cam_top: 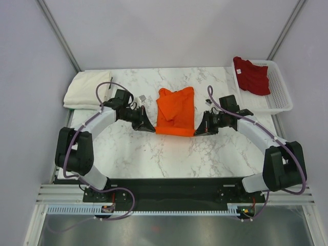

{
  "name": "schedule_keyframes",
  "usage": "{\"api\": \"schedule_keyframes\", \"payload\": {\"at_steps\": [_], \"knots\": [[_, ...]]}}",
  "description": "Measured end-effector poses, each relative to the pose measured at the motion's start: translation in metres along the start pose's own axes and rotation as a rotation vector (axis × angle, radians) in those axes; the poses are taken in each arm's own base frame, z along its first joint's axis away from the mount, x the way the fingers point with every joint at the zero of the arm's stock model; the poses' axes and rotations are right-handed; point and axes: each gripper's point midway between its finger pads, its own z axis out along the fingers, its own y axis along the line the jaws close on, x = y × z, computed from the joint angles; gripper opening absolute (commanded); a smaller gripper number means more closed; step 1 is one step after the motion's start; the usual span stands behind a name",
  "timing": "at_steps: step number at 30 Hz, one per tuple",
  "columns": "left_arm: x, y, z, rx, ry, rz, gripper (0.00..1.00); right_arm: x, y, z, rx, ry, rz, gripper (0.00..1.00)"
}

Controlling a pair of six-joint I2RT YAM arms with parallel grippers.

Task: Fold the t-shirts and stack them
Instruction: Fold the T-shirt at the center of the board, then pick up the T-shirt from the center of the board.

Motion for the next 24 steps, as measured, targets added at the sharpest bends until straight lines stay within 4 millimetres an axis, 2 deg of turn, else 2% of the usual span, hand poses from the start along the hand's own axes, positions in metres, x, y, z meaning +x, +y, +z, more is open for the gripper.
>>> {"api": "schedule_keyframes", "payload": {"at_steps": [2, 5, 8, 10, 11, 12, 14, 15, 17, 18, 21, 24], "knots": [[-0.007, -0.002, 0.001, -0.002, 0.002, -0.002, 0.02, -0.009, -0.001, 0.000, 0.006, -0.002, 0.001, 0.00], [-0.043, -0.011, 0.004, -0.001, -0.021, 0.024, 0.02, -0.049, 0.001, 0.002, 0.018, -0.040, -0.026, 0.00], [-0.111, -0.023, 0.007, 0.004, -0.092, 0.108, 0.02, -0.107, 0.003, 0.004, 0.027, -0.107, -0.075, 0.00], [-0.158, -0.027, 0.009, -0.005, -0.157, 0.180, 0.02, -0.160, 0.000, 0.009, 0.039, -0.175, -0.133, 0.01], [-0.182, -0.025, 0.011, -0.020, -0.195, 0.215, 0.23, -0.184, -0.003, 0.013, 0.046, -0.205, -0.162, 0.07], [-0.201, -0.021, 0.012, -0.041, -0.230, 0.246, 0.42, -0.208, -0.007, 0.016, 0.053, -0.236, -0.190, 0.29], [-0.227, -0.007, 0.016, -0.097, -0.278, 0.279, 0.60, -0.249, -0.015, 0.028, 0.061, -0.286, -0.246, 0.43], [-0.236, 0.000, 0.017, -0.131, -0.298, 0.287, 0.61, -0.265, -0.021, 0.034, 0.068, -0.310, -0.270, 0.50], [-0.249, 0.013, 0.018, -0.188, -0.326, 0.299, 0.63, -0.277, -0.033, 0.043, 0.088, -0.323, -0.286, 0.50], [-0.251, 0.018, 0.017, -0.213, -0.334, 0.299, 0.63, -0.277, -0.037, 0.045, 0.096, -0.319, -0.283, 0.50], [-0.253, 0.023, 0.017, -0.241, -0.343, 0.305, 0.63, -0.271, -0.040, 0.048, 0.091, -0.306, -0.275, 0.49], [-0.239, 0.034, 0.023, -0.238, -0.306, 0.278, 0.64, -0.254, -0.042, 0.054, 0.076, -0.276, -0.260, 0.49]]}}
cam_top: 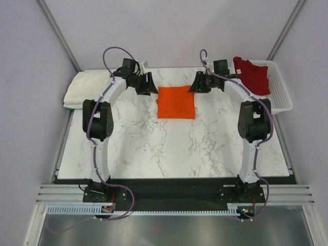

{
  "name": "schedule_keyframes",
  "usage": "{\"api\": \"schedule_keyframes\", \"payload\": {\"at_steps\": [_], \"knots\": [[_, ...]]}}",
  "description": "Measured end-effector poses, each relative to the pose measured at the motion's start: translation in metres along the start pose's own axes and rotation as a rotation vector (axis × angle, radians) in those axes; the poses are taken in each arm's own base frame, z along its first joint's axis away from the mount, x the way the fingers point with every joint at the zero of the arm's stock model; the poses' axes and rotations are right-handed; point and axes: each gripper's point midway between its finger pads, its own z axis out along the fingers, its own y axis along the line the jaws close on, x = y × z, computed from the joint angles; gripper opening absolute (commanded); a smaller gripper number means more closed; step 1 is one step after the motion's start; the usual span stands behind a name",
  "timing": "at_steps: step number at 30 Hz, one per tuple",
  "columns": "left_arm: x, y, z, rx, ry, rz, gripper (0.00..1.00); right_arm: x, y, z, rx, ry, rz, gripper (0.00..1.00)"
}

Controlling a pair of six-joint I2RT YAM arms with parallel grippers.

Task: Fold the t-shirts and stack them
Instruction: Pick up the T-shirt from the center of the board.

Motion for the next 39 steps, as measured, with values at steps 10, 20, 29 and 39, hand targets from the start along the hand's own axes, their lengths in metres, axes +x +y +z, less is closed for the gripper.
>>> {"api": "schedule_keyframes", "payload": {"at_steps": [10, 20, 29, 39], "knots": [[0.062, 0.030, 0.030, 0.030, 0.168, -0.114, 0.66, 0.067, -0.004, 0.032, -0.019, 0.152, 0.061, 0.48], [0.061, 0.027, 0.056, 0.157, 0.188, -0.153, 0.53, 0.086, -0.022, 0.048, -0.015, 0.200, 0.095, 0.50], [0.068, 0.000, 0.091, 0.259, 0.212, -0.109, 0.02, 0.085, -0.023, 0.051, -0.022, 0.202, 0.084, 0.50], [0.047, 0.010, 0.067, 0.092, 0.169, 0.040, 0.02, 0.069, -0.035, 0.017, 0.059, 0.187, -0.024, 0.52]]}}
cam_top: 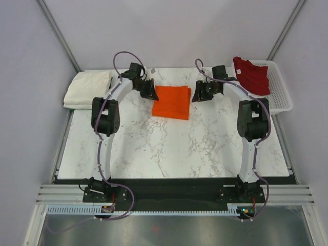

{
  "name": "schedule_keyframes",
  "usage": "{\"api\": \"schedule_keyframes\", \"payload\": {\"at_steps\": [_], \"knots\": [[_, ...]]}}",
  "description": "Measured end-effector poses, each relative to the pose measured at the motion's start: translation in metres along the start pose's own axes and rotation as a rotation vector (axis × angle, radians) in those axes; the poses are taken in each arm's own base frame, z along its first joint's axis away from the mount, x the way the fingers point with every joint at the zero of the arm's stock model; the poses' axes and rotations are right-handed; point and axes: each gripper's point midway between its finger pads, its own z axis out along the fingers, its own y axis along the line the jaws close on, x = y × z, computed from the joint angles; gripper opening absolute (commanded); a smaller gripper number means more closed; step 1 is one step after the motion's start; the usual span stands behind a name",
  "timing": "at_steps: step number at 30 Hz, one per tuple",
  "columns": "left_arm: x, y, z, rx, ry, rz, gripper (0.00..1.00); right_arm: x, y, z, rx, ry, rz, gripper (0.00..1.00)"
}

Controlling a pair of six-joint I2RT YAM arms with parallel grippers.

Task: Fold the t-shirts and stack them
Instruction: Pick up the T-shirt from the center of the board, then place the T-shirt at the corner of the board.

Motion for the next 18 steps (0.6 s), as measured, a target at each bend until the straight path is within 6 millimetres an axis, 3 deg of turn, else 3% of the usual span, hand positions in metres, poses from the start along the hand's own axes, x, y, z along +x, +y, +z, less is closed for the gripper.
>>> {"api": "schedule_keyframes", "payload": {"at_steps": [6, 9, 11, 14, 18], "knots": [[-0.049, 0.044, -0.097, -0.179, -0.105, 0.105, 0.02, -0.027, -0.015, -0.056, 0.168, -0.095, -0.129, 0.52], [-0.069, 0.064, -0.141, -0.275, -0.157, 0.168, 0.02, -0.019, -0.020, -0.062, 0.205, -0.086, -0.145, 0.53], [-0.071, 0.076, -0.167, -0.353, -0.160, 0.212, 0.02, -0.008, -0.024, -0.059, 0.216, -0.061, -0.138, 0.53], [-0.069, 0.083, -0.191, -0.452, -0.134, 0.294, 0.02, 0.006, -0.027, -0.056, 0.227, -0.022, -0.127, 0.53], [-0.069, 0.084, -0.204, -0.535, -0.092, 0.390, 0.02, 0.006, -0.027, -0.056, 0.228, -0.020, -0.127, 0.54]]}}
